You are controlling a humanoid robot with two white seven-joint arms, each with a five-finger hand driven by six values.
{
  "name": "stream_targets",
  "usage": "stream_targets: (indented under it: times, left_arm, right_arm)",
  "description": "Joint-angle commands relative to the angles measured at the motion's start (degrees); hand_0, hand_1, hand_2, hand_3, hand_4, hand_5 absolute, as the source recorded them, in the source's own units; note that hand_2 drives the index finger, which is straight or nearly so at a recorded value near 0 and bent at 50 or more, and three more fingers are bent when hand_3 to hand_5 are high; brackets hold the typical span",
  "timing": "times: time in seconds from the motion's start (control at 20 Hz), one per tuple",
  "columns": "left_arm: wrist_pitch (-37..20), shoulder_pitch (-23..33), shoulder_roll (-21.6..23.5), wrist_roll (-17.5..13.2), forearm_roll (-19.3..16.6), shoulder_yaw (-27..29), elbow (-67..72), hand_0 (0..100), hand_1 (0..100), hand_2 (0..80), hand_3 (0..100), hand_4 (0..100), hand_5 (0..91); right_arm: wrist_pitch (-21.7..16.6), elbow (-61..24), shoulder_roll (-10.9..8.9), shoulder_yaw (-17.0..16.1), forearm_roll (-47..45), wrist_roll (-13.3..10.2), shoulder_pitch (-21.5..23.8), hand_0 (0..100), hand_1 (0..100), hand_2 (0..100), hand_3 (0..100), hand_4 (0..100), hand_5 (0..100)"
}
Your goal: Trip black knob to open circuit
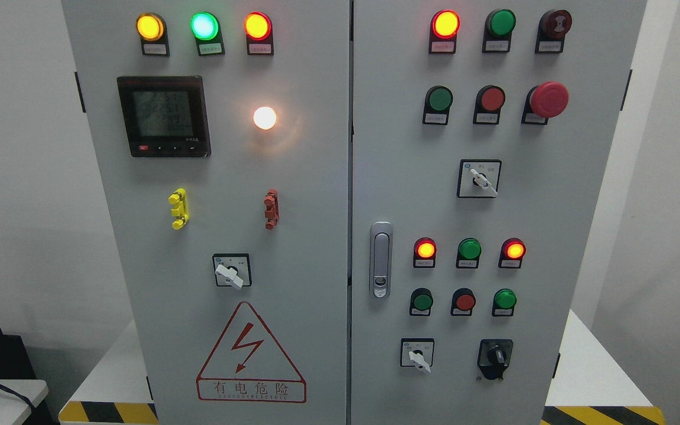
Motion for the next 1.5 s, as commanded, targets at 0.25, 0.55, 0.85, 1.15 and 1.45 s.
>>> stream_targets:
  times: [0.25,0.55,0.85,1.15,1.45]
  left_arm:
    - [0.03,-0.44,0.01,0.03,-1.85,0.00,0.00,12,39,0.0,0,0,0.0]
    - [0.03,-0.44,-0.08,0.03,-1.85,0.00,0.00,12,39,0.0,0,0,0.0]
    - [0.03,-0.44,0.01,0.03,-1.93,0.00,0.00,12,39,0.0,0,0,0.0]
    - [0.03,-0.44,0.01,0.03,-1.93,0.00,0.00,12,39,0.0,0,0,0.0]
    - [0.03,-0.44,0.01,0.03,-1.85,0.00,0.00,12,39,0.0,0,0,0.0]
  right_arm:
    - [0.02,-0.05,0.13,0.44,0.08,-0.03,0.13,12,21,0,0,0,0]
    - [0.02,-4.33,0.13,0.35,-0.01,-0.38,2.85,12,21,0,0,0,0]
    - [-0.59,-14.80,-0.04,0.79,-0.01,-0.47,10.40,14,26,0,0,7,2]
    - [-4.09,-23.94,0.05,1.49,-0.01,0.06,17.87,19,33,0,14,21,10]
    - [-17.10,-29.13,0.84,1.76,0.07,-0.82,24.47,21,42,0,34,35,28]
